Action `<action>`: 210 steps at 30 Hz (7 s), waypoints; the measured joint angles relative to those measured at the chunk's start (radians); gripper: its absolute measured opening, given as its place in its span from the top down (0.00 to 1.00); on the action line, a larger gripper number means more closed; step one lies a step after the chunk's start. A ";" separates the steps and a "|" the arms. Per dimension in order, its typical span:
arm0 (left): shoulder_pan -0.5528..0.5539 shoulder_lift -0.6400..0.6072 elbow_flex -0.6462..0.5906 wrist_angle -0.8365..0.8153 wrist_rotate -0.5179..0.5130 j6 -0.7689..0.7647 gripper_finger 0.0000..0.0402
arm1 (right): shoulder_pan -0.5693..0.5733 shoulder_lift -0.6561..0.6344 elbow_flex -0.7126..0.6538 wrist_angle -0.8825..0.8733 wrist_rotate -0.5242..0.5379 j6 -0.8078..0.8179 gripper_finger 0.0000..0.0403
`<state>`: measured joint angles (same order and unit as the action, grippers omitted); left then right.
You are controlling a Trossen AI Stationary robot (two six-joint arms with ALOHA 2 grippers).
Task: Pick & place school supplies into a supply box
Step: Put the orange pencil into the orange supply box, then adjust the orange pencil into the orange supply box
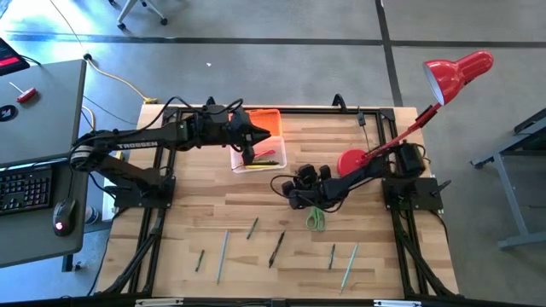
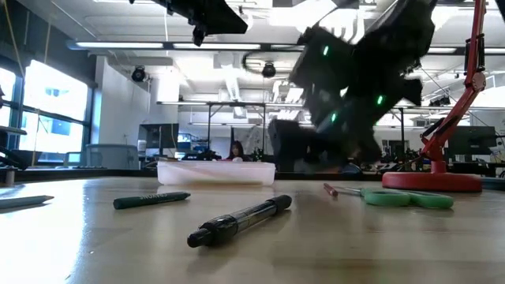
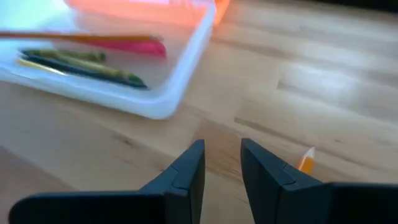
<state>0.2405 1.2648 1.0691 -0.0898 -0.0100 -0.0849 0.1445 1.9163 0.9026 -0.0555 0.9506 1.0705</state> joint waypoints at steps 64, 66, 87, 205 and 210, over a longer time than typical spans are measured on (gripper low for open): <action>0.002 0.000 -0.001 -0.044 -0.009 0.005 0.85 | -0.054 -0.147 -0.002 -0.435 -0.292 0.344 0.80; 0.002 0.000 -0.001 -0.048 -0.009 0.005 0.85 | -0.062 -0.135 -0.002 -0.434 -0.312 0.353 0.80; 0.002 0.000 -0.001 -0.068 -0.009 0.012 0.85 | -0.174 0.005 0.002 -0.299 -0.284 0.260 0.80; 0.001 -0.294 0.000 -0.340 -0.001 0.009 0.75 | -0.391 0.319 0.589 0.319 -1.035 -1.501 0.90; 0.001 -0.294 0.000 -0.340 -0.001 0.005 0.75 | -0.371 0.319 0.589 0.305 -1.032 -1.529 0.86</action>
<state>0.2417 0.9707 1.0687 -0.4297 -0.0113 -0.0795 -0.2270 2.2353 1.4914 0.2496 -0.0816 -0.4585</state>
